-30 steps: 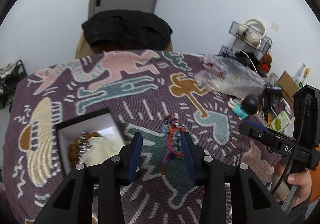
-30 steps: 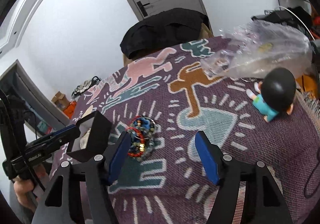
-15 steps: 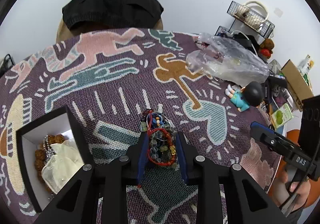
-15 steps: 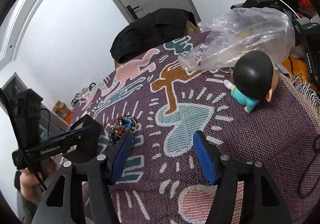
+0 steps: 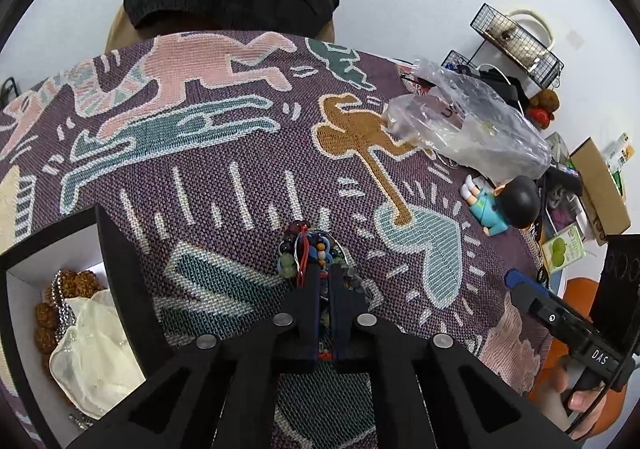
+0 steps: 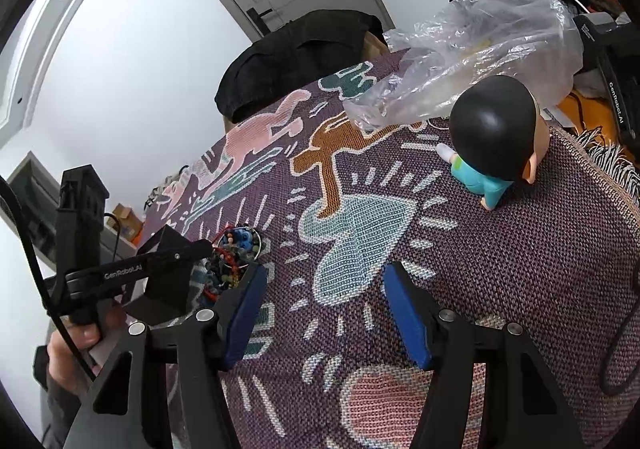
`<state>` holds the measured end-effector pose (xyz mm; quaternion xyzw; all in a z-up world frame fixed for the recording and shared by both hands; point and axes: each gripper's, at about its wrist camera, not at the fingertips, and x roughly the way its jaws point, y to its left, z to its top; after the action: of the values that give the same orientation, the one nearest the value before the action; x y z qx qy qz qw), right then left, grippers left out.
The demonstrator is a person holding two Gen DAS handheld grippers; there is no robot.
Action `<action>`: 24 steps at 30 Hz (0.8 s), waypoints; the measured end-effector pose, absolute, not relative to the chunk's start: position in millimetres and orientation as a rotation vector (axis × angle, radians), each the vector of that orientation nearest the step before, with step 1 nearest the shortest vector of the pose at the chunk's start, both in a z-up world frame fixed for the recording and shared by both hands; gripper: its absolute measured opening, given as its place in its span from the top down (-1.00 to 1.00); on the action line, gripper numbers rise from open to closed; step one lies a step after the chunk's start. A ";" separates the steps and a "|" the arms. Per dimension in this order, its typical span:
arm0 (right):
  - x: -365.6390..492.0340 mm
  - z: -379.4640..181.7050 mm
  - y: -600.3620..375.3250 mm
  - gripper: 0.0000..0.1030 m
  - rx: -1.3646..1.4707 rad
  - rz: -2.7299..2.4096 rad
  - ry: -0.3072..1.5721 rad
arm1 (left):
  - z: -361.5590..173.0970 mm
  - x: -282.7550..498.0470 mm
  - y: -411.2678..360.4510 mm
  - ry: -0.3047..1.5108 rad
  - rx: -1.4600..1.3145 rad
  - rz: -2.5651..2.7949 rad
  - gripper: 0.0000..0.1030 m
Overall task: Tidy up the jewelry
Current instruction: 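Reach the left tool to the multicolored beaded bracelet and grasp it, then carry the bracelet toward the box with the left tool while the right tool grasps the blue beaded bracelet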
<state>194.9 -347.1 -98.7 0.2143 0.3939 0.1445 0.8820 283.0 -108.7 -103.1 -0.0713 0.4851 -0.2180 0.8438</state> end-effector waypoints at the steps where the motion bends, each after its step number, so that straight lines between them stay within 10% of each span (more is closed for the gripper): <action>1: 195.4 -98.8 -346.1 -0.20 0.447 0.302 0.821 | -101.9 282.7 -109.0 1.016 -0.146 -0.461 1.00; 13: 204.0 -101.3 -324.3 -0.20 0.437 0.339 0.844 | -84.1 282.8 -104.0 1.011 -0.139 -0.479 0.96; 18: 204.7 -101.6 -319.7 -0.20 0.432 0.340 0.846 | -85.2 281.9 -103.7 1.015 -0.166 -0.481 -0.08; 24: 203.6 -104.0 -322.2 -0.20 0.432 0.333 0.849 | -93.7 286.9 -102.8 1.035 -0.190 -0.450 -0.02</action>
<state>203.6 -322.2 -104.0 0.2071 0.4067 0.1595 0.8754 286.9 -102.8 -93.7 -0.0899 0.4898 -0.2127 0.8407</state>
